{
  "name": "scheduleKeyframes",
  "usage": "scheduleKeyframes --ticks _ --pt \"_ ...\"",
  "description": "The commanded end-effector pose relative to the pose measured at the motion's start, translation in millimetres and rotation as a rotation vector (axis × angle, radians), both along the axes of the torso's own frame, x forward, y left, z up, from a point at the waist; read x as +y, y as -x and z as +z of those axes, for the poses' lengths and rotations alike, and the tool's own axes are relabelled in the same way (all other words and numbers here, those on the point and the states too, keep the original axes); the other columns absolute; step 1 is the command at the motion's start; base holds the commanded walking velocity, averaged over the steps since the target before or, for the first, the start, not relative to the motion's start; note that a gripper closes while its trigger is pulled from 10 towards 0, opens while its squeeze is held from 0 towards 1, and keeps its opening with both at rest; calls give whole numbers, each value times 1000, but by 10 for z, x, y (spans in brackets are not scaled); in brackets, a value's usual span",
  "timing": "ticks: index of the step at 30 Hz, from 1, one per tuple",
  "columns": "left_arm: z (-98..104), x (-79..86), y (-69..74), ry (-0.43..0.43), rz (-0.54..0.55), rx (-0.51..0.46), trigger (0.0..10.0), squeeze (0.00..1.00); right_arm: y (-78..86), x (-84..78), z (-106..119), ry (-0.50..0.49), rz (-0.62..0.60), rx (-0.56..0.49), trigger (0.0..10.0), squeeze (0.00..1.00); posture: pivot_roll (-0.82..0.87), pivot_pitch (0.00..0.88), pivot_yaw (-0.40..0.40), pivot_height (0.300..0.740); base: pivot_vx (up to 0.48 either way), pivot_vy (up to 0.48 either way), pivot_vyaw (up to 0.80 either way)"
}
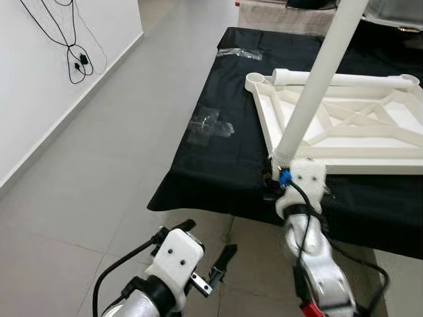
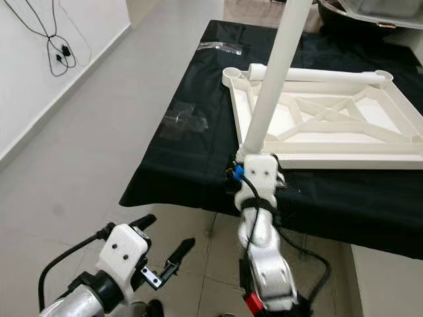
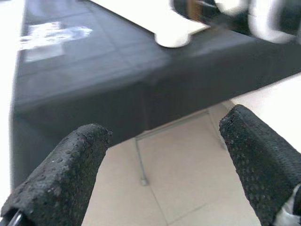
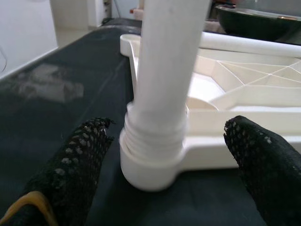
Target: Building children table
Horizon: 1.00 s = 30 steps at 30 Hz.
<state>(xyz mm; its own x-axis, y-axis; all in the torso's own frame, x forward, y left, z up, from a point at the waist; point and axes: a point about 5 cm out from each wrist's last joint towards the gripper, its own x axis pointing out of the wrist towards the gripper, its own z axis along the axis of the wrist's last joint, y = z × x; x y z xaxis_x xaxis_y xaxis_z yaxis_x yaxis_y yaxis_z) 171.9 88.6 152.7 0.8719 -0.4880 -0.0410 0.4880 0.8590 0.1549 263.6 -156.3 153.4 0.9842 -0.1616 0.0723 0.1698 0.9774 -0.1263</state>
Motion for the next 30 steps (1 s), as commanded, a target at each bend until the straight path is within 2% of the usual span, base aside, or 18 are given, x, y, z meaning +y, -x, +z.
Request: scheduleKeyframes --ticks 1,12,14,16,19,22,30 --pt "-49 76 -29 -12 70 3 10000 0 73 -9 -69 -1 22 33 10000 0 113 129 -24 740 0 0 -800" --pt "-88 136 -97 -13 124 -3 10000 0 61 63 -153 -4 68 60 10000 0 110 98 -23 740 0 0 -800" --pt "-107 162 -123 -9 152 -2 10000 0 54 100 -190 -6 110 76 10000 0 112 83 -28 740 0 0 -800" --pt "-137 225 -159 8 209 11 10000 0 32 117 -213 -1 136 82 10000 0 108 72 -29 740 0 0 0" --pt "-152 255 -173 17 231 19 10000 0 21 117 -225 -2 142 88 10000 0 108 72 -29 740 0 0 0" --pt "-180 282 -195 18 246 25 10000 0 -12 88 -276 -10 133 113 10000 0 108 61 -31 740 167 -167 0" --pt "-198 302 -206 18 269 22 10000 0 -101 6 -263 -7 103 97 10000 0 112 49 -34 740 280 -305 0"
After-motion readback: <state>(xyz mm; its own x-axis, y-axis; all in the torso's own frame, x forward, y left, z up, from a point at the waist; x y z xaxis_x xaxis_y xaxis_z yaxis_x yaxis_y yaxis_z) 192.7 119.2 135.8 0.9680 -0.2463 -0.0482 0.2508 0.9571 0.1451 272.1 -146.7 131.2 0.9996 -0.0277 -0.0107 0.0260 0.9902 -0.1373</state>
